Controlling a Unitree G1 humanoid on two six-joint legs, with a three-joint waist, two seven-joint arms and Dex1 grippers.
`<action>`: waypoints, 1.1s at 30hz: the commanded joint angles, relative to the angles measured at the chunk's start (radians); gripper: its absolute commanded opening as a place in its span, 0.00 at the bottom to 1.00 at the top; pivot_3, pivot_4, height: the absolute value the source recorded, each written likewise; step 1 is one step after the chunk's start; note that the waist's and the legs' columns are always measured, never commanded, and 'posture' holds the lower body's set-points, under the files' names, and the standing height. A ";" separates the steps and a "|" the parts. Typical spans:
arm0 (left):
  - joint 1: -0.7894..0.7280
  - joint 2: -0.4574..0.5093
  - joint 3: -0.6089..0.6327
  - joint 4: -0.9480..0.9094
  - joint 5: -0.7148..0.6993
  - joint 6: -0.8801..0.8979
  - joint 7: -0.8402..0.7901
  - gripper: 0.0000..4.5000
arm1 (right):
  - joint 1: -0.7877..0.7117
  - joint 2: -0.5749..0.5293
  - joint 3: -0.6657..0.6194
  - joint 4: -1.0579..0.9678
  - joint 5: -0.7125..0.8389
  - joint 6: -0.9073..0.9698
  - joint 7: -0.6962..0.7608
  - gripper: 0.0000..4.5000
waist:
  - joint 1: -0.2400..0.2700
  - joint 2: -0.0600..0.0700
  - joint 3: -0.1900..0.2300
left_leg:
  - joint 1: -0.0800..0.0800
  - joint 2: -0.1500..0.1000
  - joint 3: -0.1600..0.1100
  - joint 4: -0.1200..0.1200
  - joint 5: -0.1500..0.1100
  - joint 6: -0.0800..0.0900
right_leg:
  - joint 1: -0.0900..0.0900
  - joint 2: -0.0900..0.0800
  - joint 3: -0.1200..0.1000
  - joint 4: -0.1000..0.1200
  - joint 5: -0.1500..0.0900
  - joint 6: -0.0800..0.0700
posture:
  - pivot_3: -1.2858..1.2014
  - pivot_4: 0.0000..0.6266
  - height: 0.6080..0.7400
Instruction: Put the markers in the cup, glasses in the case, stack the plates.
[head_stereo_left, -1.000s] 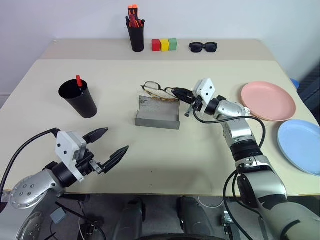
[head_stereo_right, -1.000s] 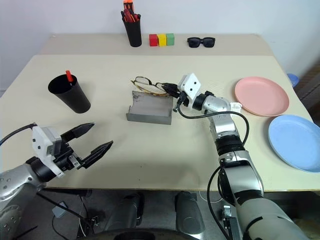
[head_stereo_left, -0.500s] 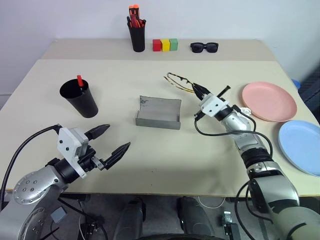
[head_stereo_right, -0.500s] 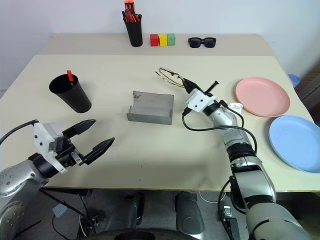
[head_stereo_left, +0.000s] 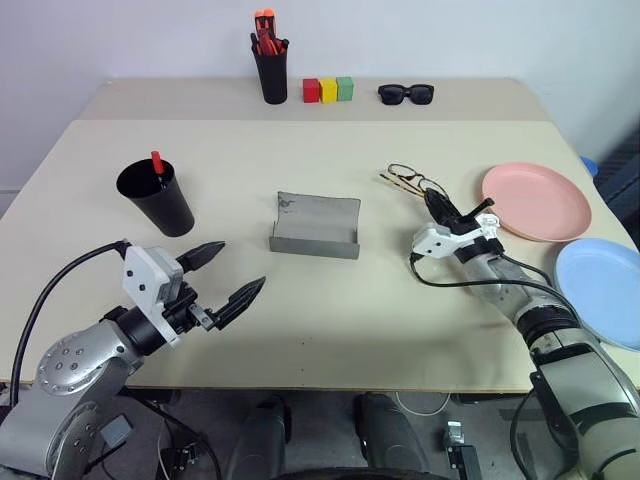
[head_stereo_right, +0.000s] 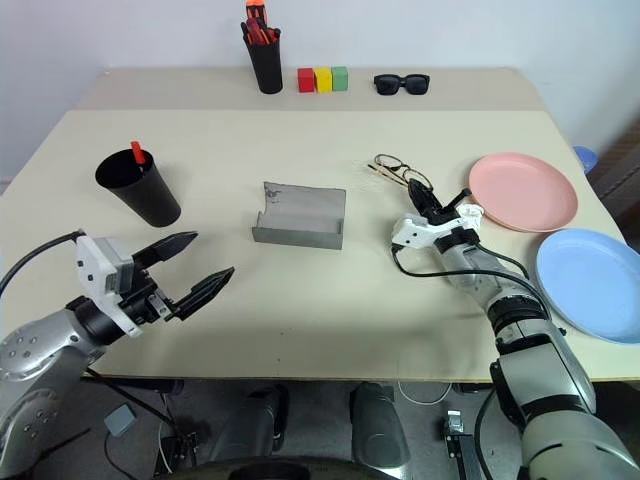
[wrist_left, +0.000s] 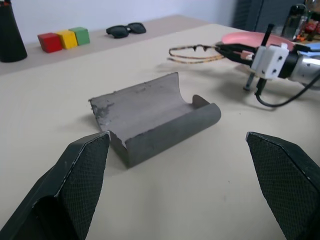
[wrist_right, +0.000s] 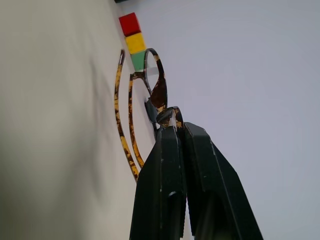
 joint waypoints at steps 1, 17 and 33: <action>-0.012 0.006 0.001 -0.016 -0.008 0.006 0.004 1.00 | 0.013 -0.031 0.010 -0.014 0.006 0.000 -0.030 0.01 | 0.000 0.000 0.000 | 0.000 0.000 0.000 0.000 0.000 0.000 | 0.000 0.000 0.000 0.000 0.000 0.000 | 0.52 0.24 1.00; -0.025 0.007 0.002 0.021 0.012 -0.012 -0.035 1.00 | 0.147 -0.063 0.024 -0.104 0.037 0.042 0.005 0.88 | 0.002 -0.004 -0.002 | 0.002 0.000 -0.001 0.000 0.000 0.000 | 0.004 0.000 0.000 0.000 0.000 0.000 | 0.52 0.24 1.00; -0.082 -0.013 -0.047 0.069 0.036 -0.024 -0.043 1.00 | 0.005 0.007 -0.282 -0.155 0.669 0.257 0.608 0.99 | -0.010 -0.003 -0.002 | 0.004 0.000 -0.001 0.001 0.000 0.000 | 0.005 0.001 0.000 0.000 0.000 0.000 | 0.52 0.24 1.00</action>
